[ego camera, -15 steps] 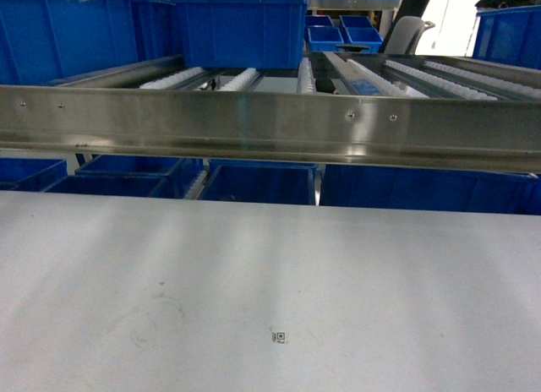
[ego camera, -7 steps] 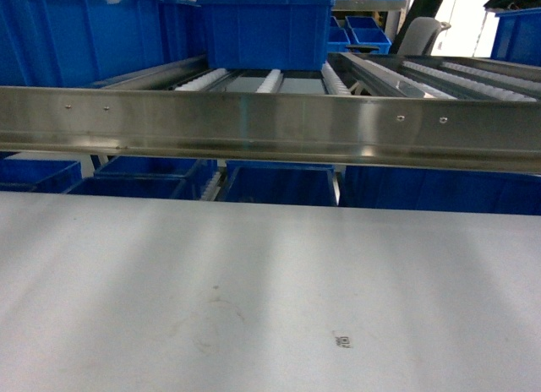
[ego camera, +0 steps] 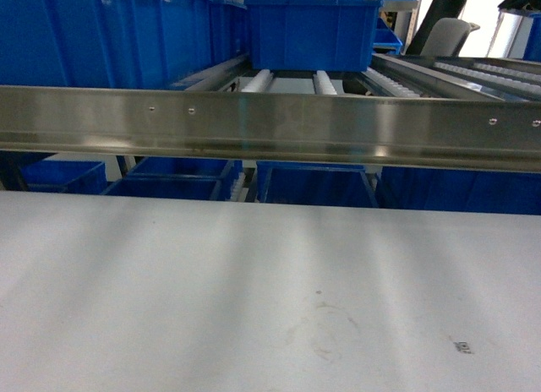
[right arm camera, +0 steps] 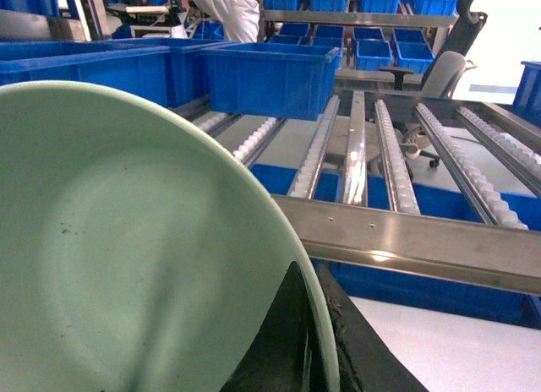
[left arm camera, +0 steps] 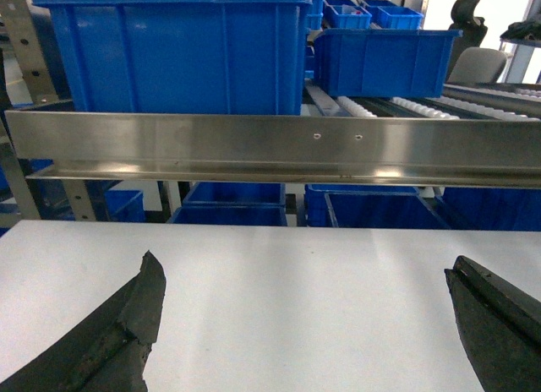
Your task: Place green bowl on second shelf with right arm
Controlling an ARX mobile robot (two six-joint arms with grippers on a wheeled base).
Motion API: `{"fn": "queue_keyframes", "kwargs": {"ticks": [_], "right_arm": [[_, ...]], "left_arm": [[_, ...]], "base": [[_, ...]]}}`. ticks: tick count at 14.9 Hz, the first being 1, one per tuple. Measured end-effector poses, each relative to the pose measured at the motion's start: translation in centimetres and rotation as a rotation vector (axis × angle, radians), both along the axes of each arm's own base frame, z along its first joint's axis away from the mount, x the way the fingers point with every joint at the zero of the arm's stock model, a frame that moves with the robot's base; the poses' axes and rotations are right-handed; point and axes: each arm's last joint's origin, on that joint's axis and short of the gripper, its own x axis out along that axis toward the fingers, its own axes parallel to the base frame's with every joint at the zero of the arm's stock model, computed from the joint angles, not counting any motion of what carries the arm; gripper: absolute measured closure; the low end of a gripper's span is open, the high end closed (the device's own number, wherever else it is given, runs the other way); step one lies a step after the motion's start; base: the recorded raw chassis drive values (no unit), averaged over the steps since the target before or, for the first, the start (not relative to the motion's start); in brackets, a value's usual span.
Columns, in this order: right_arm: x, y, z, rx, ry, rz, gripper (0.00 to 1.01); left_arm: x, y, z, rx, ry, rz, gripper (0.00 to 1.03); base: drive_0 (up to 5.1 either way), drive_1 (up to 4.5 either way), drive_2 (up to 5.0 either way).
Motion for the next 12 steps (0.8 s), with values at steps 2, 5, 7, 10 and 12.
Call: {"fn": "queue_keyframes", "kwargs": {"ticks": [2, 5, 7, 10, 12], "right_arm": [[0.01, -0.01, 0.00, 0.000, 0.000, -0.001, 0.99], [0.02, -0.01, 0.01, 0.000, -0.002, 0.000, 0.99], [0.03, -0.01, -0.03, 0.003, 0.002, 0.000, 0.99], [0.04, -0.01, -0.04, 0.003, 0.002, 0.000, 0.99], [-0.01, 0.00, 0.00, 0.003, 0.000, 0.000, 0.99]], "left_arm": [[0.00, 0.00, 0.01, 0.000, 0.000, -0.001, 0.05], [0.00, 0.00, 0.03, 0.000, -0.003, 0.000, 0.05], [0.00, 0.00, 0.00, 0.000, 0.000, 0.000, 0.05], [0.00, 0.00, 0.00, 0.000, 0.000, 0.001, 0.05], [0.00, 0.00, 0.01, 0.000, -0.002, 0.000, 0.05]], "base": [[-4.9, 2.50, 2.5], [-4.8, 1.62, 3.2], [-4.6, 1.15, 3.9], [-4.7, 1.04, 3.8], [-4.7, 0.98, 3.7]]}}
